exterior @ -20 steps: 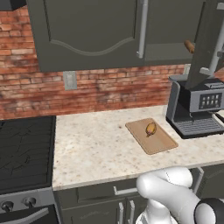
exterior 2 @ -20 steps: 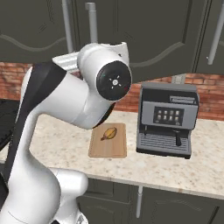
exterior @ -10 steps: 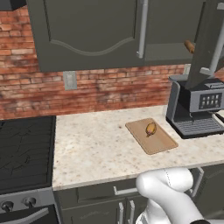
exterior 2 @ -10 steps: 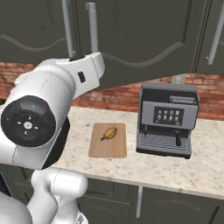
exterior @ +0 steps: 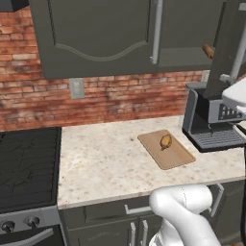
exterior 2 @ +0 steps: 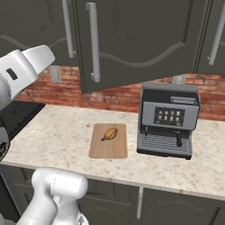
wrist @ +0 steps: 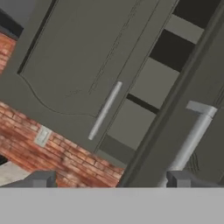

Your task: Open the cabinet, retrieve the rolling pin, and place it next to the meat on the cutting board to prepare for tenderizing.

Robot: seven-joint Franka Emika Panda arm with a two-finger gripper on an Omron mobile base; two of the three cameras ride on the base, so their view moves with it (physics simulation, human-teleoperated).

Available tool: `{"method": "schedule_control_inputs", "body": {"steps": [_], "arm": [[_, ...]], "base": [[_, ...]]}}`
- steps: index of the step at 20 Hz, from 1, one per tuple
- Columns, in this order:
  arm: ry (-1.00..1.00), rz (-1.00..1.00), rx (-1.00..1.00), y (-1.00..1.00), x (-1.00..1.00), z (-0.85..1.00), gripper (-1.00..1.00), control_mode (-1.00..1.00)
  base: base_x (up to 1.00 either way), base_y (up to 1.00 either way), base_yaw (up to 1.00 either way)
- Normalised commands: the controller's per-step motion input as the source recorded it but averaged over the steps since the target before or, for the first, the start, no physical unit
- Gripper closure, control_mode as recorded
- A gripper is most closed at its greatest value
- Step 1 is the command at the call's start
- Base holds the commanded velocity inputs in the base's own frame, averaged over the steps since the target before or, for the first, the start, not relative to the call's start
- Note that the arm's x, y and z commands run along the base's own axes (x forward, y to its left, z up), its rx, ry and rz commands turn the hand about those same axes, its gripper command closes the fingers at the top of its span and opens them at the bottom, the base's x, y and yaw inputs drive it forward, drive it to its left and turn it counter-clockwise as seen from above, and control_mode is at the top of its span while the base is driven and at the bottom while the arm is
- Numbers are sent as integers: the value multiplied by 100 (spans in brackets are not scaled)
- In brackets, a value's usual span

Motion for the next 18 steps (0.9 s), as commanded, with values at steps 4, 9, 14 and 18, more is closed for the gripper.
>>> {"method": "schedule_control_inputs", "body": {"steps": [4, 9, 14, 18], "arm": [[0, -13, -16, 47, 14, -3, -100, -100], [2, -8, -13, 27, 32, -13, -100, -100], [7, -12, -11, 4, 63, -19, -100, -100], [1, -14, -14, 2, 61, -14, -100, -100]], "base": [[0, 0, 0], [0, 0, 0], [0, 0, 0], [0, 0, 0]]}}
